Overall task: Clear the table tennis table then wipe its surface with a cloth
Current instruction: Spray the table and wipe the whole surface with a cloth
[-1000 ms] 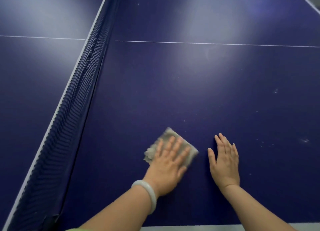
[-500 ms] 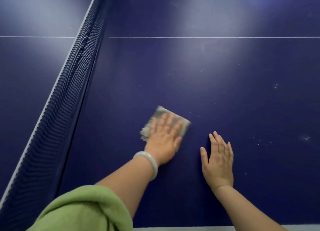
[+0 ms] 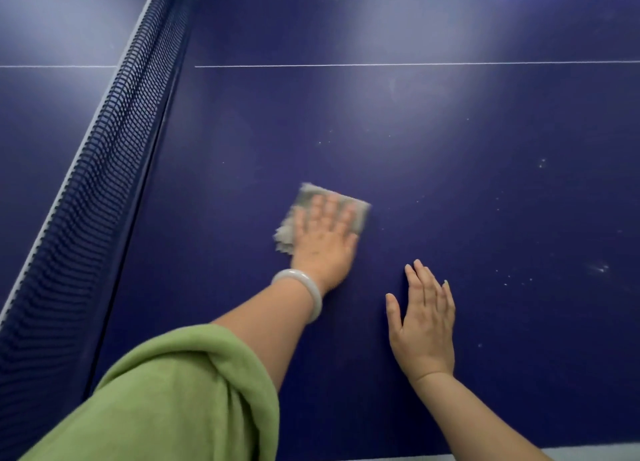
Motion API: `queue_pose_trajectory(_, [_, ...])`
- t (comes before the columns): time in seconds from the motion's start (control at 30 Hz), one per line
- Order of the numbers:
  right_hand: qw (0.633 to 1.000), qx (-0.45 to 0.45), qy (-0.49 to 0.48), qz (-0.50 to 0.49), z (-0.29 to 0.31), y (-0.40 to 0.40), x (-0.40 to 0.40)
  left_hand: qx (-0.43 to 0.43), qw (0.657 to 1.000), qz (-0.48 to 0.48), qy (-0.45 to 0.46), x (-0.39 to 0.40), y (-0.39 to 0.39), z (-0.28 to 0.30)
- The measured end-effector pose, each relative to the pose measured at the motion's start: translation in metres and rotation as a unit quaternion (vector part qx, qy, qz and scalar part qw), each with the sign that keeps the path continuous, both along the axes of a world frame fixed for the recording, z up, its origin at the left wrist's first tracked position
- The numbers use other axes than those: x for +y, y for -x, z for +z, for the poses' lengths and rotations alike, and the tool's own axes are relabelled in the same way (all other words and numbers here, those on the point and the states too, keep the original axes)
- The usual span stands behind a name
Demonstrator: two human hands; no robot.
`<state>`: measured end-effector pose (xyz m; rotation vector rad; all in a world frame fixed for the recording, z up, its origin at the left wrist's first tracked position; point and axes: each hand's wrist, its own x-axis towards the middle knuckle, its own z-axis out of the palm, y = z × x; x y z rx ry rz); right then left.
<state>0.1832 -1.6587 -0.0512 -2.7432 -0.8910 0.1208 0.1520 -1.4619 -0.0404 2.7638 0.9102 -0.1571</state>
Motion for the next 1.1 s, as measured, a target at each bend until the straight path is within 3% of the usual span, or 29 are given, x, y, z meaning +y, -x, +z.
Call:
queue_pose_trajectory(0.1, [1.000, 0.003, 0.002, 0.002, 0.000, 0.000, 0.000, 0.006, 0.967, -0.255, 0.007, -0.019, 0.002, 0.005])
queue_pose_trajectory(0.17, [1.000, 0.004, 0.002, 0.002, 0.001, 0.000, 0.000, 0.017, 0.953, -0.302, -0.007, 0.006, 0.014, 0.003])
queue_pose_trajectory(0.23, [1.000, 0.004, -0.001, 0.001, 0.002, 0.001, 0.000, 0.019, 0.980, -0.197, -0.008, 0.042, 0.032, -0.002])
queue_pose_trajectory(0.3, [1.000, 0.004, -0.002, -0.001, 0.003, 0.001, 0.000, 0.020, 0.999, 0.034, 0.007, 0.079, 0.059, -0.002])
queue_pose_trajectory(0.37, [1.000, 0.003, 0.000, -0.003, 0.004, 0.002, 0.000, 0.031, 0.974, 0.220, 0.028, 0.089, 0.084, 0.000])
queue_pose_trajectory(0.43, [1.000, 0.002, 0.002, -0.002, 0.004, 0.001, 0.000, 0.021, 0.960, 0.279, -0.005, 0.066, 0.091, -0.006])
queue_pose_trajectory(0.5, [1.000, 0.007, 0.001, -0.001, 0.005, 0.001, 0.000, -0.017, 0.975, 0.217, -0.041, 0.023, 0.086, -0.010])
queue_pose_trajectory(0.57, [1.000, 0.015, -0.011, -0.003, 0.006, 0.001, -0.001, -0.044, 0.997, 0.041, -0.055, -0.027, 0.080, -0.013])
queue_pose_trajectory(0.67, [0.999, 0.035, -0.041, -0.002, 0.008, 0.001, -0.002, -0.032, 0.974, -0.220, -0.036, -0.071, 0.092, -0.008])
queue_pose_trajectory(0.73, [0.998, 0.045, -0.051, -0.003, 0.008, 0.000, -0.003, -0.049, 0.961, -0.267, -0.052, -0.053, 0.101, -0.009])
queue_pose_trajectory(0.8, [0.998, 0.043, -0.047, -0.006, 0.009, 0.000, -0.003, -0.035, 0.977, -0.197, -0.066, -0.023, 0.111, -0.015])
queue_pose_trajectory(0.87, [0.998, 0.040, -0.039, -0.006, 0.009, 0.001, -0.002, -0.031, 0.997, -0.024, -0.060, 0.010, 0.127, -0.018])
queue_pose_trajectory(0.97, [0.999, 0.041, -0.028, -0.003, 0.010, 0.001, -0.002, 0.025, 0.980, 0.195, -0.013, 0.016, 0.150, -0.010])
queue_pose_trajectory(1.03, [0.999, 0.040, -0.028, -0.002, 0.012, 0.001, -0.002, 0.007, 0.972, 0.233, -0.021, -0.013, 0.151, -0.010])
queue_pose_trajectory(1.1, [0.998, 0.047, -0.033, 0.001, 0.012, 0.001, -0.003, -0.022, 0.980, 0.196, -0.015, -0.053, 0.144, -0.008])
